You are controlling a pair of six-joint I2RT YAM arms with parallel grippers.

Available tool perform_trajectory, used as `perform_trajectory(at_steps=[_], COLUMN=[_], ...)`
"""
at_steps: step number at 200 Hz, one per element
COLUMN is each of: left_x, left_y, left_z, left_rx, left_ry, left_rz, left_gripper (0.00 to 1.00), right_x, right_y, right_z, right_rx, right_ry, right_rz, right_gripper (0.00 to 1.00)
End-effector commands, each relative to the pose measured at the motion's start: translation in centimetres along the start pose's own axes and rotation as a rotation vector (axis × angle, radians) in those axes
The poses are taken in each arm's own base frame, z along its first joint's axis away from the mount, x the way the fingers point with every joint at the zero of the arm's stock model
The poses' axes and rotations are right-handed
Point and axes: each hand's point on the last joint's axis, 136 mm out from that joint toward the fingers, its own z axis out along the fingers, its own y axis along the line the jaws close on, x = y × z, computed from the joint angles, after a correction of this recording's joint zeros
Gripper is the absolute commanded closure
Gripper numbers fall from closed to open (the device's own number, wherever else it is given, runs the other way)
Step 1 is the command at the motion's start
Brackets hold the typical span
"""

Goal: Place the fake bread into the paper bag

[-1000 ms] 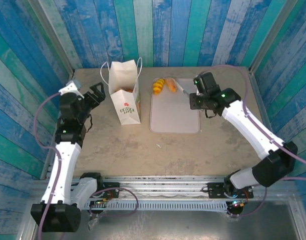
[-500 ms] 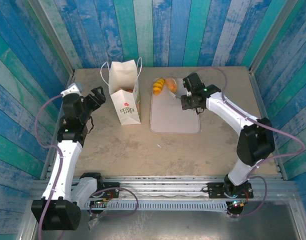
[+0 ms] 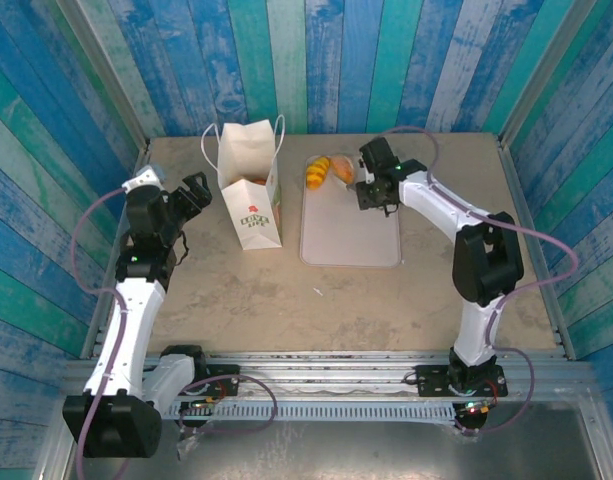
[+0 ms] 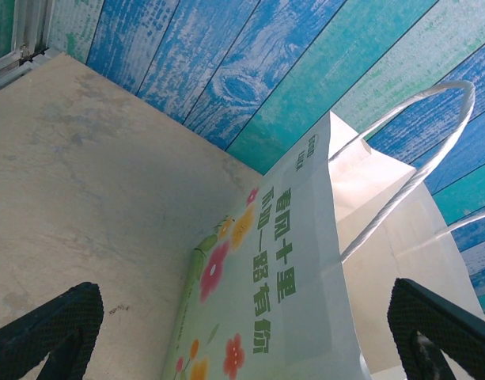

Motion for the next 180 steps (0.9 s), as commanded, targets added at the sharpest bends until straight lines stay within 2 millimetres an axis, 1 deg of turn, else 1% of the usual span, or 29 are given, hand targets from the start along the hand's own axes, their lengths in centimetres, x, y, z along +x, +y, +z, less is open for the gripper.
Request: perform_trajectory(at_steps=[1,48,75,89,102,119,135,158,180], left_x=[-0.8,-0.9,-1.0,-1.0,-1.1,-1.0,-1.0,-1.1,-1.2], left_y=[-0.2,-0.3,-0.3,-0.3,-0.3,-0.3,-0.2,-0.3,-0.9], left_z=[0.1,0.0,-0.2,-0.3,-0.3,-0.4,-0.5,-0.6,-0.8], left_rx=[-0.002,-0.002,-0.005,-0.005,-0.006,-0.007,-0.009,-0.006,0.02], left_ry=[-0.024,-0.021,-0.023,-0.026,-0.027,-0.025,-0.026,-0.028,-0.024], left_rz=[0.021,0.022,0.025,0.027,0.027,0.028,0.027,0.022,0.012], left_gripper=[0.04,0.03,0.03,0.04,0.04,0.04,0.04,0.04,0.04], right_x=[-1.8,-3.4,-3.7,-3.7,-3.7,-3.5,-3.4,-3.2,-2.6], right_y=[0.3,0.3,0.2,0.1,0.0,-0.1,-0.3,-0.6,-0.9], right_z=[0.4,2.1,2.8,2.9,2.9,2.5,1.7,0.0,-2.0], right_rx=[-0.013,0.001,0.012,0.019,0.021,0.028,0.028,0.027,0.026], right_ry=[-0.037,-0.04,-0.035,-0.032,-0.029,-0.029,-0.036,-0.053,-0.072], right_rz=[-0.017,-0.029,-0.032,-0.035,-0.038,-0.041,-0.038,-0.029,-0.018], right_gripper=[0.47,0.5,0.53,0.56,0.62,0.67,0.69,0.71,0.71])
